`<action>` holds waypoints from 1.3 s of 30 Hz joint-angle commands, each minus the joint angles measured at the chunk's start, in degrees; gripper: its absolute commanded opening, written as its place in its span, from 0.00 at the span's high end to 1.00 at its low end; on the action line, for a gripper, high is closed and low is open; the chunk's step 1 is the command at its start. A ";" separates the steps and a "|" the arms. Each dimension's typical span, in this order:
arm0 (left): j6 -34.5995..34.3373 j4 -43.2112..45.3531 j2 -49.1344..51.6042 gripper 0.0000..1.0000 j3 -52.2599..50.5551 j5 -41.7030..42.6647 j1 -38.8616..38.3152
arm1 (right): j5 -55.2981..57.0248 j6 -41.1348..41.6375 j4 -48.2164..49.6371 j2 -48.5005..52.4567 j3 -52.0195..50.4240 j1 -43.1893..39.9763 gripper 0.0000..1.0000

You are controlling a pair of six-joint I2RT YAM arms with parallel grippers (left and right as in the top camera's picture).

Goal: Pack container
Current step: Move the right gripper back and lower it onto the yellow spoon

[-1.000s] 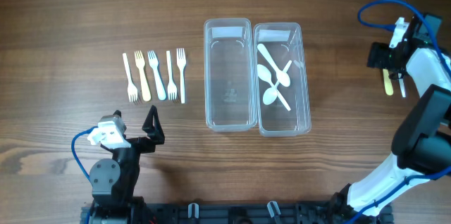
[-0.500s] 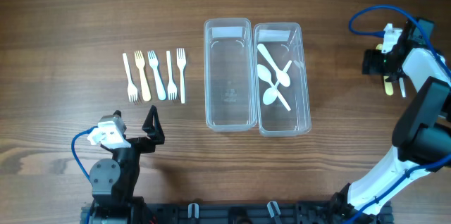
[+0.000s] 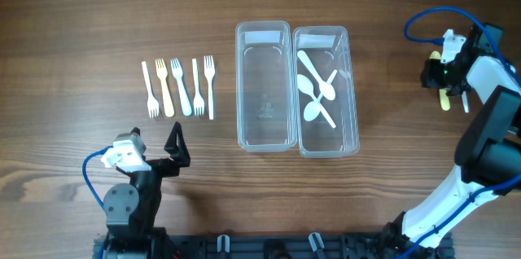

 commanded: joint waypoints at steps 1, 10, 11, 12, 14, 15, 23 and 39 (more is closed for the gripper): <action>1.38 0.24 -0.46 0.00 -0.37 -0.33 -0.31 | -4.61 0.92 -0.66 3.98 -0.87 2.21 0.44; 1.38 0.24 -0.46 0.00 -0.37 -0.33 -0.31 | 0.66 3.23 -0.83 3.98 -0.87 7.89 0.37; 1.38 0.24 -0.46 0.00 -0.37 -0.33 -0.31 | 1.57 4.31 -1.01 3.98 -0.87 7.87 0.37; 1.38 0.24 -0.46 0.00 -0.37 -0.31 -0.31 | 1.53 4.39 -1.22 3.98 -0.87 7.78 0.37; 1.38 0.24 -0.46 0.00 -0.37 -0.31 -0.31 | 1.68 5.51 -1.53 3.98 -0.87 7.50 0.36; 1.38 0.24 -0.46 0.00 -0.37 -0.31 -0.31 | 1.70 5.81 -1.68 3.98 -0.87 7.37 0.36; 1.38 0.24 -0.46 0.00 -0.37 -0.31 -0.31 | 1.75 7.34 -2.05 3.98 -0.87 7.26 0.31; 1.38 0.24 -0.46 0.00 -0.37 -0.33 -0.31 | 1.70 8.41 -2.62 3.98 -0.87 7.28 0.30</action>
